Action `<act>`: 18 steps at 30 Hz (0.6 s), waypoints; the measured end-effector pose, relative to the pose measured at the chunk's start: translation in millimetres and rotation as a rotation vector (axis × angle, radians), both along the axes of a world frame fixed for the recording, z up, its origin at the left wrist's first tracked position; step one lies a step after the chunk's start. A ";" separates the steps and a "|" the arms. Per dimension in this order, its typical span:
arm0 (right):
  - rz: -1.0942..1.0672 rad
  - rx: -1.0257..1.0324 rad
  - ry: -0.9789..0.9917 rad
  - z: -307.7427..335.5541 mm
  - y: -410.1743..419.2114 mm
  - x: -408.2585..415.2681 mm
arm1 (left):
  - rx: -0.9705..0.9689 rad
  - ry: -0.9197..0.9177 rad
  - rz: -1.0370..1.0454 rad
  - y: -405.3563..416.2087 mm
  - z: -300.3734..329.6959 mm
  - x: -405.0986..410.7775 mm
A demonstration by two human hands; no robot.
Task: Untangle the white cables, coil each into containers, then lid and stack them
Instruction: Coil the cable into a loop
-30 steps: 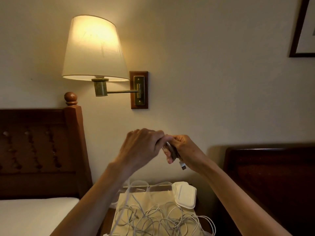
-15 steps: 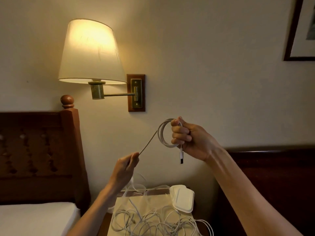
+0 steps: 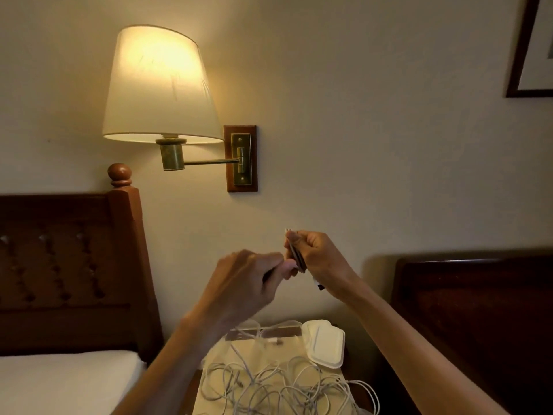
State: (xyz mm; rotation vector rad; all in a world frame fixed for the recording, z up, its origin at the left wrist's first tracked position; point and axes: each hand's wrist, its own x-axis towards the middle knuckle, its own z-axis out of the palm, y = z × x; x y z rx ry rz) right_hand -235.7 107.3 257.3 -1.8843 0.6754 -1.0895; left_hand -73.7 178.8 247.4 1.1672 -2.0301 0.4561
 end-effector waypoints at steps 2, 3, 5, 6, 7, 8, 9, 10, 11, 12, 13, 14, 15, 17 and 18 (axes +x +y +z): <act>0.037 -0.030 0.067 -2.5 4.2 0.3 | -0.065 -0.035 0.054 -7.7 10.7 6.0; 0.059 -0.025 0.085 -3.1 6.0 -0.3 | -0.089 -0.047 0.068 -12.9 13.7 8.6; 0.095 0.006 0.102 -1.1 8.9 -3.5 | -0.126 -0.056 0.067 -22.3 18.3 13.0; 0.116 0.030 0.103 0.3 10.2 -5.4 | -0.136 -0.054 0.060 -25.9 20.3 15.3; 0.140 0.063 0.099 1.1 10.9 -6.9 | -0.143 -0.045 0.045 -29.1 21.3 17.6; 0.164 0.100 0.090 1.5 11.6 -7.9 | -0.144 -0.030 0.017 -32.4 21.7 19.4; 0.182 0.135 0.082 1.9 11.8 -8.5 | -0.137 -0.008 -0.020 -35.5 21.1 20.8; 0.196 0.171 0.073 2.7 12.0 -8.9 | -0.117 0.022 -0.070 -38.8 19.6 22.0; 0.214 0.216 0.058 3.9 12.3 -9.4 | -0.093 0.060 -0.128 -41.7 17.2 22.8; 0.236 0.273 0.027 5.8 12.6 -11.0 | -0.073 0.108 -0.182 -44.6 13.9 24.5; 0.262 0.341 -0.021 8.2 12.8 -13.3 | -0.062 0.159 -0.220 -46.7 10.9 26.9; 0.285 0.403 -0.074 10.9 12.7 -16.8 | -0.054 0.202 -0.239 -48.7 7.5 31.2; 0.301 0.449 -0.120 13.6 12.6 -20.8 | -0.042 0.232 -0.242 -50.7 3.3 37.0; 0.329 0.521 -0.199 18.5 12.0 -28.2 | -0.030 0.253 -0.217 -54.2 -8.8 50.8; 0.347 0.560 -0.249 20.6 11.4 -31.3 | -0.036 0.256 -0.193 -56.0 -16.5 57.5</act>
